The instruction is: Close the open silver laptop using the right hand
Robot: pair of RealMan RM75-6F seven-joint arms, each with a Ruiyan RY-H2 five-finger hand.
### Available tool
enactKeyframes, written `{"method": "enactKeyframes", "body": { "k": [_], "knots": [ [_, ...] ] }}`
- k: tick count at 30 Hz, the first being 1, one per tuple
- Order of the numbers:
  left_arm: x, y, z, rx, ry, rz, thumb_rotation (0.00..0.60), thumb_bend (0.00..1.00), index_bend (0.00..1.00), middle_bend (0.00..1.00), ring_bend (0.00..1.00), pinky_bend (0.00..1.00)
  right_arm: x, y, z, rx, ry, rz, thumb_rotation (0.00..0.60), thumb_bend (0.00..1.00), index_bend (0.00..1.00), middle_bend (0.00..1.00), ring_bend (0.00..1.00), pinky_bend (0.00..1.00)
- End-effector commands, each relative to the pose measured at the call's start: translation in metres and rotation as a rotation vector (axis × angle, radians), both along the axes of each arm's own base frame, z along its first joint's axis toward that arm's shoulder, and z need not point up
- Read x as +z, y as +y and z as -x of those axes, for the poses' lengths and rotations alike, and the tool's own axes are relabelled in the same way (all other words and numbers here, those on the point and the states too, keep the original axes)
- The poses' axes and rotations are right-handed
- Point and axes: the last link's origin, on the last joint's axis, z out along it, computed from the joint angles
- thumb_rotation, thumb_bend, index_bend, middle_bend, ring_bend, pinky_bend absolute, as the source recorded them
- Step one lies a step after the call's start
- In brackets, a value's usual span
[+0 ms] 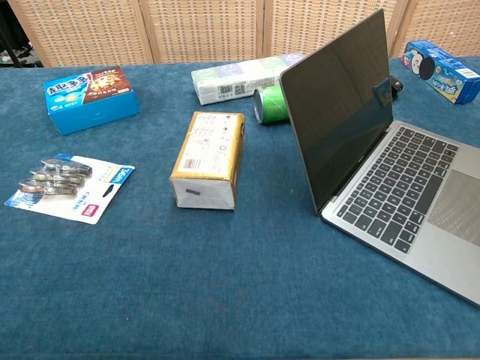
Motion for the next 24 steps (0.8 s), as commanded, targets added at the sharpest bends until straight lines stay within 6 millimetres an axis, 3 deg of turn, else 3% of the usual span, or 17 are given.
{"method": "enactKeyframes", "body": {
  "k": [1,7,13,24],
  "knots": [
    [0.000,0.000,0.000,-0.001,-0.001,-0.002,0.600,0.13,0.25,0.09,0.12,0.10,-0.001,-0.002,0.000,0.008,-0.003,-0.008,0.600,0.13,0.01,0.00,0.00,0.00],
    [0.001,-0.001,-0.001,-0.002,-0.001,-0.002,0.600,0.13,0.25,0.09,0.12,0.10,0.001,-0.013,-0.009,0.075,-0.010,-0.029,0.600,0.13,0.01,0.00,0.00,0.00],
    [0.002,-0.001,-0.002,-0.006,-0.002,-0.005,0.600,0.13,0.25,0.09,0.12,0.10,0.003,-0.039,-0.036,0.221,-0.011,-0.060,0.600,0.13,0.01,0.00,0.00,0.00],
    [0.003,-0.002,-0.002,-0.004,-0.003,-0.017,0.600,0.13,0.25,0.09,0.13,0.10,-0.028,-0.083,-0.095,0.420,-0.012,-0.190,0.600,0.13,0.02,0.00,0.00,0.00]
  ]
}}
